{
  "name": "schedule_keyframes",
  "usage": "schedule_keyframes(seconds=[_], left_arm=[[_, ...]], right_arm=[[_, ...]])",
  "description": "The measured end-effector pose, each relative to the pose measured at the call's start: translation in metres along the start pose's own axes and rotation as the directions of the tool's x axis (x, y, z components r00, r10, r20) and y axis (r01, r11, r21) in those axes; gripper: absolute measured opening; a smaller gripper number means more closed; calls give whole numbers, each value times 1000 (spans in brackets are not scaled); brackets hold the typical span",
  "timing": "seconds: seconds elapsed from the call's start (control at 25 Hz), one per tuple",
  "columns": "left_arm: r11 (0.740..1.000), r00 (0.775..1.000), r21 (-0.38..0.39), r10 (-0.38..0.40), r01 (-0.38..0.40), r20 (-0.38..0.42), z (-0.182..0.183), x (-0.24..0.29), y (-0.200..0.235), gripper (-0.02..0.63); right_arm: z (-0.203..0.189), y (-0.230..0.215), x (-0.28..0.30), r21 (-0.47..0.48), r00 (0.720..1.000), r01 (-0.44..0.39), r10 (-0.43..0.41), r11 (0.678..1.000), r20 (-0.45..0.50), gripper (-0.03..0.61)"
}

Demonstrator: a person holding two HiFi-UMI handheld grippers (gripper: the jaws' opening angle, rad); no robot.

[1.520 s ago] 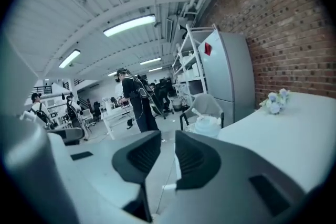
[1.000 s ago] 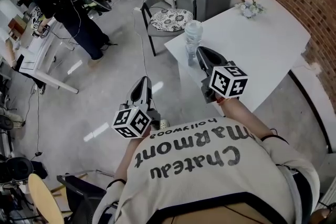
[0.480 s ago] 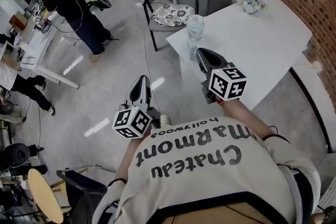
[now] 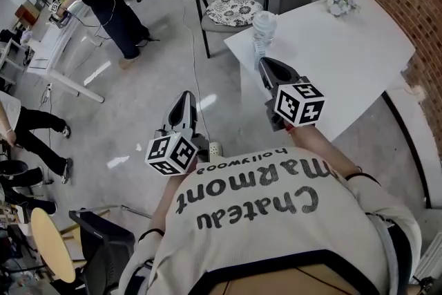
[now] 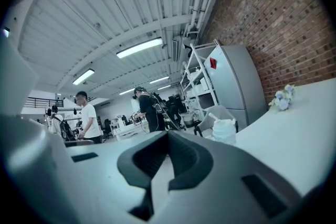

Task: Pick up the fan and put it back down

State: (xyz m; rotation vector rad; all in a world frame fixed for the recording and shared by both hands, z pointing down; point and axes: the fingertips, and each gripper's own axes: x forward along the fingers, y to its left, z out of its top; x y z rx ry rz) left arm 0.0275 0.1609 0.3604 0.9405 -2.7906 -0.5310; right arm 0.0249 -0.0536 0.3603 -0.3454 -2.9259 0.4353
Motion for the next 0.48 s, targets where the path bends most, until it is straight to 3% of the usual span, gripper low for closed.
schedule_keyframes(seconds=[0.48], left_arm=[[1000, 1000, 1, 3, -3, 17, 6, 4, 8, 2]], right_arm=[[-2, 4, 11, -1, 1000, -10, 10, 1000, -4, 3]])
